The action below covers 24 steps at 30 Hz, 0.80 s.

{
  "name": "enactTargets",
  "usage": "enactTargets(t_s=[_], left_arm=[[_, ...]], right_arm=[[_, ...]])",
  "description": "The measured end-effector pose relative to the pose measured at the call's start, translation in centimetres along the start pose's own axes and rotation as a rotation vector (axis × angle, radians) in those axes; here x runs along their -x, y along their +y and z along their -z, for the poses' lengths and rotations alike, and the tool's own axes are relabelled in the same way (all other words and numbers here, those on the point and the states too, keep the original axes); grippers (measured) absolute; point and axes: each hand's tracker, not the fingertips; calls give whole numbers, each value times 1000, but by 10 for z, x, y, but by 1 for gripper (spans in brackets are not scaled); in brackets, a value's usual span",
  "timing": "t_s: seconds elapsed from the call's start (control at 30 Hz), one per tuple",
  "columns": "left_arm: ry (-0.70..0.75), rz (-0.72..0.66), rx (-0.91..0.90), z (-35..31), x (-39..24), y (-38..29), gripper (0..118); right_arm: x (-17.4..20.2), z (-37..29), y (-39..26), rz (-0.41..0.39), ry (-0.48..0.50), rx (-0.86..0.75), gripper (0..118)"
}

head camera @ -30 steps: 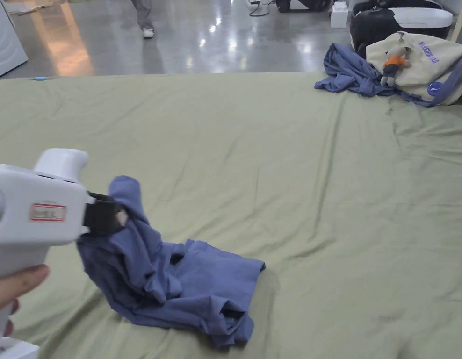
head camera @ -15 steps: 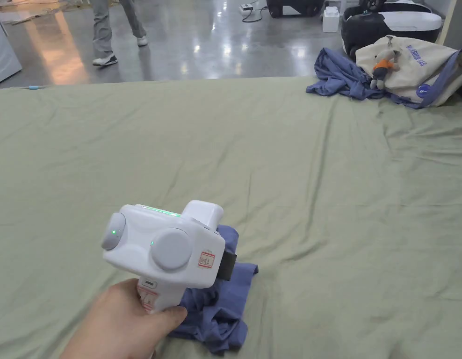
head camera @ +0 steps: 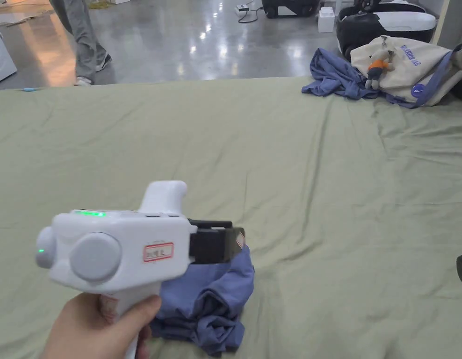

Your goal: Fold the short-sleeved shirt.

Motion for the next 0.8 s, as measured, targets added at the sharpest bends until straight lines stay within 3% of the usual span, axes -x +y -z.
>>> enactTargets(t_s=[0.07,0.1,0.13,0.2,0.23,0.27,0.33,0.47,0.67,0.73,0.8], left_arm=[[54,-45,13,3,11,1,81],[81,-91,75,10,17,1,74],[58,-134,143,22,23,-2,63],[-60,-178,273,46,24,-13,29],[-101,-198,315,61,24,-20,21],[-94,-198,351,73,24,-26,21],[58,-110,432,94,13,-38,21],[-15,-214,421,103,20,-42,20],[-16,-167,399,91,14,-39,20],[-77,-89,214,52,8,-27,20],[-35,46,18,-1,4,-17,20]], right_arm=[[-1,-1,1,4,-1,-5,2],[-1,-1,1,3,-4,-7,2],[0,-1,1,1,-6,-8,2],[-1,0,1,1,-5,-4,2],[-1,0,1,2,-6,-2,2],[-1,0,0,4,-6,-2,2],[-1,1,0,5,-3,1,2],[0,1,-1,-2,0,4,2],[2,6,-5,-4,10,20,2],[1,5,-3,1,18,16,2],[0,-1,1,14,11,-18,2]])
